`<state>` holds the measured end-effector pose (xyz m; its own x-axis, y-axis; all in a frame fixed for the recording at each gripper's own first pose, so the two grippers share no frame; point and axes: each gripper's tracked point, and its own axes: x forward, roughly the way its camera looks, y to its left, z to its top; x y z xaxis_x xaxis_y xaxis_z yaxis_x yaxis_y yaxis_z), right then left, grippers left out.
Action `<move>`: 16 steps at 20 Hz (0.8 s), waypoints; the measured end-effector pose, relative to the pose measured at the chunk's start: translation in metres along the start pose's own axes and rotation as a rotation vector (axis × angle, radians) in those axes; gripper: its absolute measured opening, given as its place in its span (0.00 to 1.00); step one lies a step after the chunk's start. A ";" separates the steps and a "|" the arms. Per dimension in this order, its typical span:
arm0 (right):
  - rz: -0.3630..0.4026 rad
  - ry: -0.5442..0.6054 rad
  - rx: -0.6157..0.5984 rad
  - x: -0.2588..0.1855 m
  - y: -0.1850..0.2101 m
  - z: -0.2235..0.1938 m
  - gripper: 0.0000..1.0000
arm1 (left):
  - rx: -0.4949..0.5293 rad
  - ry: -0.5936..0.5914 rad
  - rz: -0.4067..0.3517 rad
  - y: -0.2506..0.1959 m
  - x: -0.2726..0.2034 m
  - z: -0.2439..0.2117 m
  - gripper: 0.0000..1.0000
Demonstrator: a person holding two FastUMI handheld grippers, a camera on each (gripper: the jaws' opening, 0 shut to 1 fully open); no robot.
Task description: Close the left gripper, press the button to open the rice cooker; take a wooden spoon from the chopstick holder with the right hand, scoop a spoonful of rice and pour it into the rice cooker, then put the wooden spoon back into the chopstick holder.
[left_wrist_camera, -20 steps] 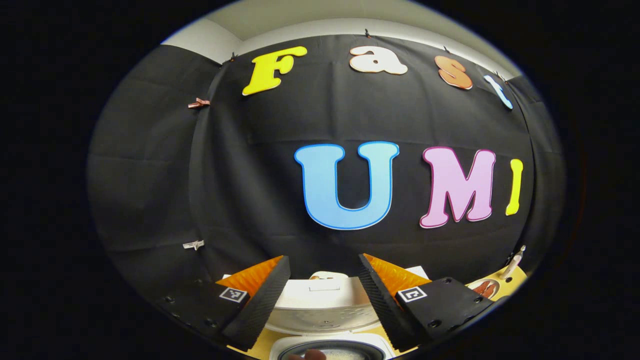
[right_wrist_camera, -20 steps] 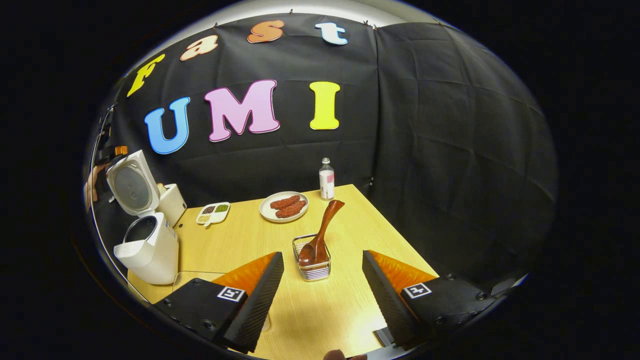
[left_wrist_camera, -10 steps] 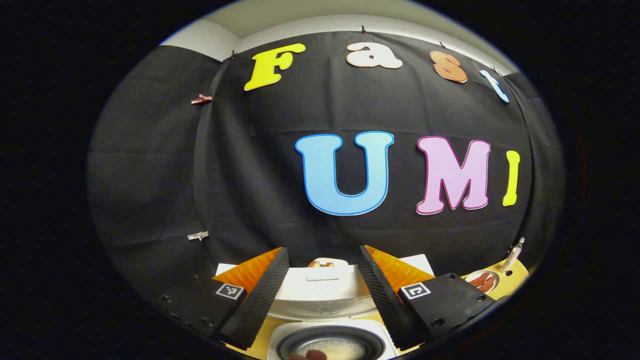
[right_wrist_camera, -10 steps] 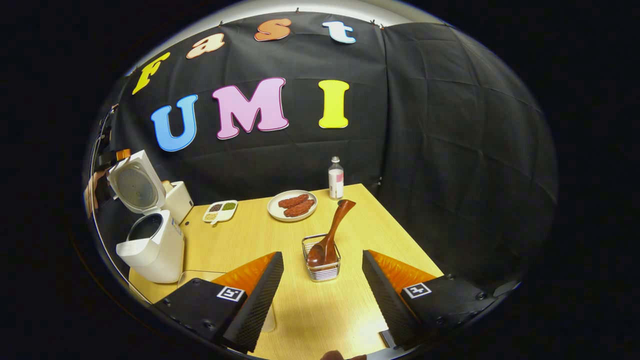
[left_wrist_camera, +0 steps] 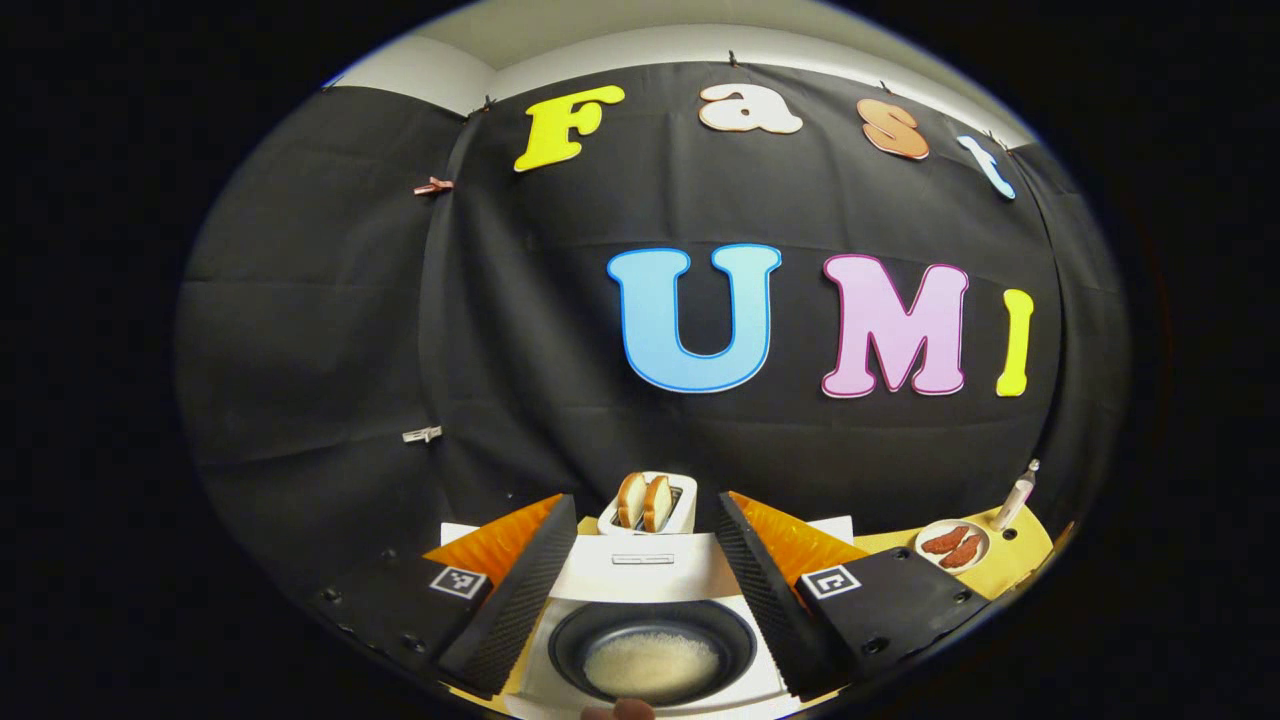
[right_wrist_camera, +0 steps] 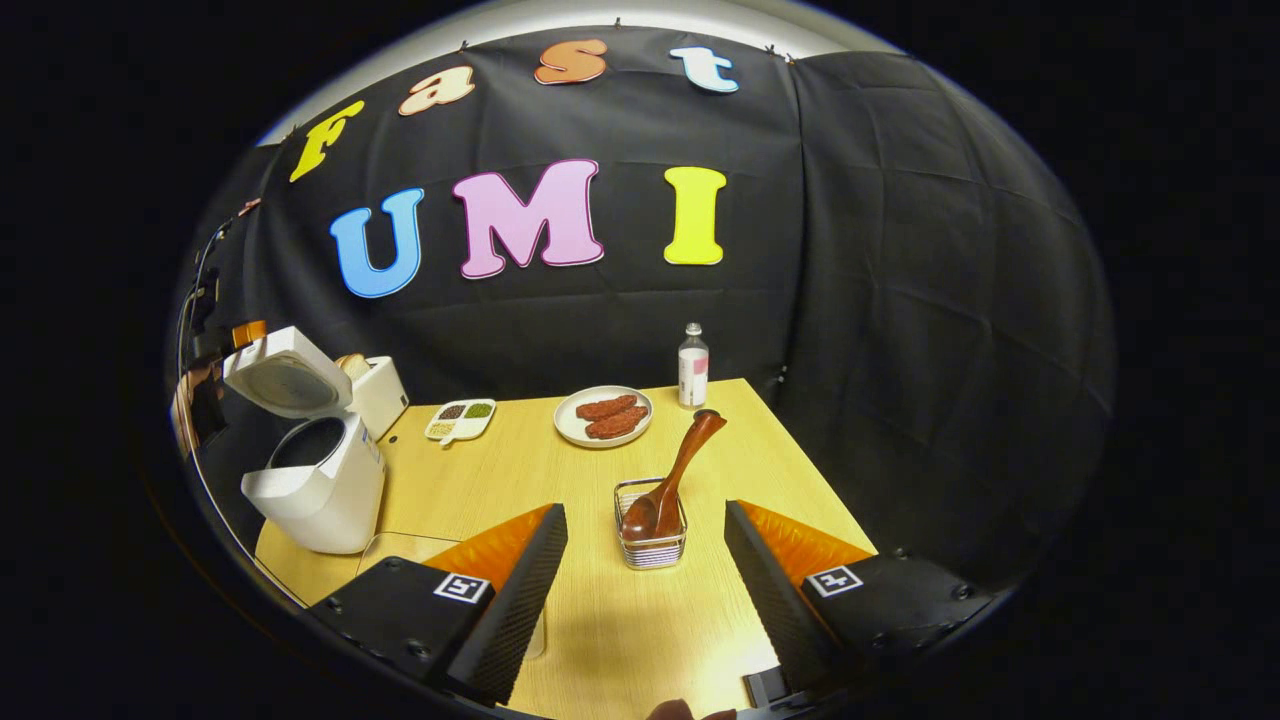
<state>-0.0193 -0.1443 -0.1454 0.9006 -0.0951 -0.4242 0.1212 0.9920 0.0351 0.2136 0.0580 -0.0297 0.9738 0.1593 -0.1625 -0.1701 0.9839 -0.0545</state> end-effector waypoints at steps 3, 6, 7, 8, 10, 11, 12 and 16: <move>0.010 0.004 0.000 0.002 -0.007 0.000 0.99 | 0.001 0.034 0.022 -0.002 -0.016 -0.022 0.99; 0.016 0.008 0.002 0.002 -0.012 0.002 0.99 | 0.000 0.064 0.036 -0.003 -0.028 -0.039 0.99; 0.017 0.005 0.000 0.002 -0.013 0.002 0.99 | 0.001 0.073 0.037 -0.004 -0.031 -0.045 0.99; 0.018 0.008 -0.003 0.003 -0.015 0.001 0.99 | 0.004 0.082 0.037 -0.004 -0.034 -0.051 0.99; 0.019 0.013 -0.005 0.002 -0.017 0.000 0.99 | 0.004 0.103 0.037 -0.005 -0.040 -0.063 0.99; 0.019 0.015 -0.003 0.003 -0.018 -0.001 0.99 | 0.006 0.115 0.037 -0.005 -0.042 -0.071 0.99; 0.019 0.019 -0.001 0.003 -0.018 -0.002 0.99 | 0.008 0.131 0.037 -0.006 -0.044 -0.078 0.99; 0.025 0.027 0.008 0.001 -0.016 -0.006 0.99 | 0.012 0.207 0.026 -0.009 -0.047 -0.114 0.99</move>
<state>-0.0225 -0.1602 -0.1521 0.8917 -0.0678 -0.4476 0.1022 0.9934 0.0529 0.1522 0.0328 -0.1335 0.9169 0.1660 -0.3630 -0.1920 0.9807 -0.0364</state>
